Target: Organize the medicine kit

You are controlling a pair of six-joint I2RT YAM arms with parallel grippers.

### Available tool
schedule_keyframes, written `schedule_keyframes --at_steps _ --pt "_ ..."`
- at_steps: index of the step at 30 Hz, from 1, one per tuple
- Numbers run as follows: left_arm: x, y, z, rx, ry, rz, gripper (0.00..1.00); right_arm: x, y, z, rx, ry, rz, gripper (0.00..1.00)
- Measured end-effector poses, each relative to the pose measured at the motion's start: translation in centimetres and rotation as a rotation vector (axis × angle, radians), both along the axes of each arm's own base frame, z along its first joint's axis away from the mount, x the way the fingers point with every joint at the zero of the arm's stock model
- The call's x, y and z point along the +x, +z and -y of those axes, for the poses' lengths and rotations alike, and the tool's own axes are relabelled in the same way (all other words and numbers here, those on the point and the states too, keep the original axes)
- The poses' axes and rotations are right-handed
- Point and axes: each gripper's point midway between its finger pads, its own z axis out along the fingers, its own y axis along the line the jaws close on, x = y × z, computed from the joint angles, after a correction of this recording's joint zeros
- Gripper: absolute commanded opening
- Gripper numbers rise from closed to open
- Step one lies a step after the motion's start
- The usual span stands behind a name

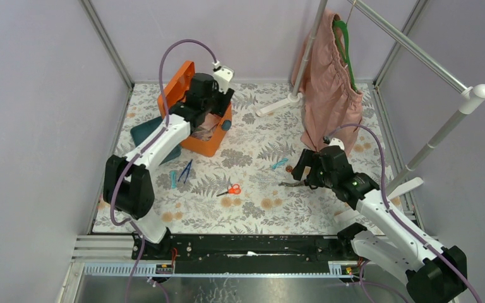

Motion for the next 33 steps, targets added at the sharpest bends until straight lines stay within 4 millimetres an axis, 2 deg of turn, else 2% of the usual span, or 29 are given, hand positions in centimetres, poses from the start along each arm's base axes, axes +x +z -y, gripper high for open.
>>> schedule_keyframes --at_steps 3,10,14,18,27,33 --pt "0.6 -0.3 -2.4 -0.005 0.062 -0.017 0.66 0.0 0.0 -0.2 0.008 0.008 -0.001 1.0" --pt "2.1 -0.8 -6.6 -0.032 0.168 -0.038 0.66 0.0 -0.2 -0.5 0.014 0.019 -0.014 1.0" --pt "3.2 -1.8 -8.8 -0.035 0.222 -0.066 0.66 -0.2 -0.3 -0.7 0.022 0.03 -0.022 1.0" --pt "3.4 -2.6 -10.5 -0.039 0.263 -0.094 0.66 -0.2 -0.3 -0.8 0.024 0.032 -0.023 1.0" --pt "3.7 -2.7 -13.3 -0.061 0.313 -0.102 0.66 -0.4 -0.6 -1.1 0.028 0.045 -0.043 1.0" --pt "3.5 -2.0 -13.0 -0.101 0.285 -0.1 0.67 -0.5 -0.6 -1.2 0.032 0.049 -0.046 1.0"
